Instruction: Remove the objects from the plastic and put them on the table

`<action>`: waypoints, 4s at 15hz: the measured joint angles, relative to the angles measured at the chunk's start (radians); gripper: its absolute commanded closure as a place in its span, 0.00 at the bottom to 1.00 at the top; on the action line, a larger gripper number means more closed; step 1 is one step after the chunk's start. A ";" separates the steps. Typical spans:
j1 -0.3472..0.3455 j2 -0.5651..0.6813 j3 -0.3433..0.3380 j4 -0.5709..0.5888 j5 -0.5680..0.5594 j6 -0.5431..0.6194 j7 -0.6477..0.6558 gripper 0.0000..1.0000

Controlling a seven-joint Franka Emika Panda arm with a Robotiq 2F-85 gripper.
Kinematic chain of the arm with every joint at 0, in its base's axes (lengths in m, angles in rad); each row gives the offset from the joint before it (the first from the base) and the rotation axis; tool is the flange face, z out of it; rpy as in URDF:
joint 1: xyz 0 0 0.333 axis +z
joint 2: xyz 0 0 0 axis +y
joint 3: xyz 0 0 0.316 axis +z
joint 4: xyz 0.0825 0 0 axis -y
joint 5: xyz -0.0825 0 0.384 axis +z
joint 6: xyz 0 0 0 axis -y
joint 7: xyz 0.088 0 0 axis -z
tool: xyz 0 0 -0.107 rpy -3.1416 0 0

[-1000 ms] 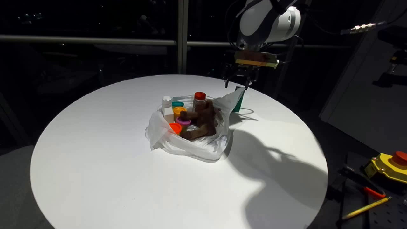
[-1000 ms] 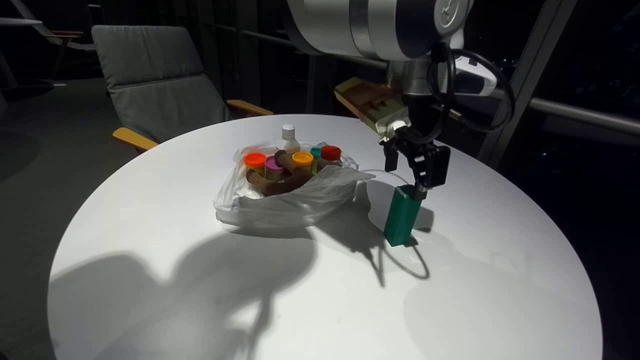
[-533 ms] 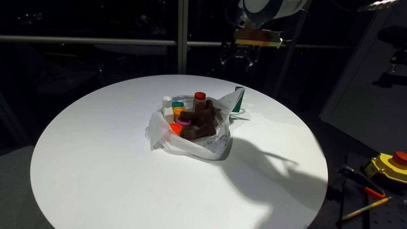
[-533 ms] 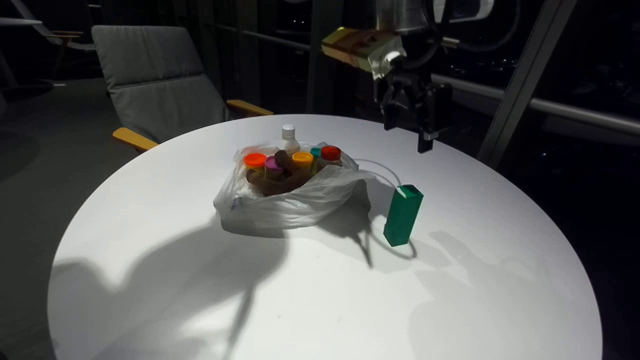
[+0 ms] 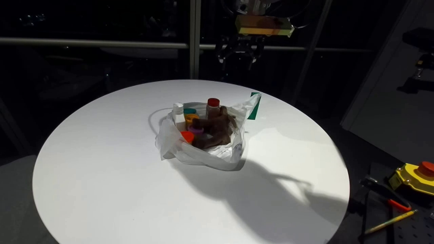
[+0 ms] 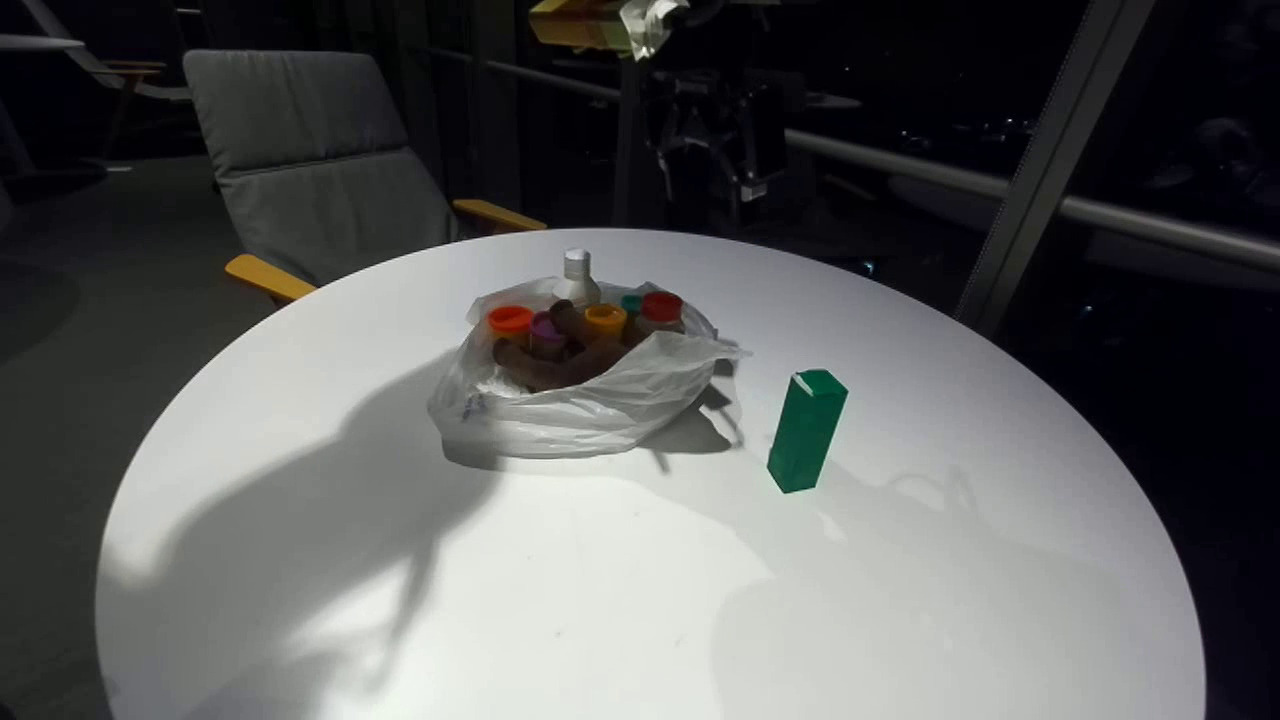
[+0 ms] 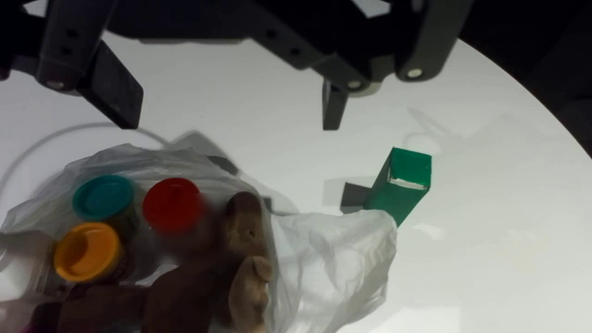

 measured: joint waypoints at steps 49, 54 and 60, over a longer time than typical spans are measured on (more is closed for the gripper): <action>-0.041 0.373 0.097 0.321 0.117 -0.106 -0.254 0.75; -0.036 0.368 0.093 0.322 0.119 -0.104 -0.200 0.75; 0.015 0.280 0.049 0.251 0.118 -0.043 -0.046 0.75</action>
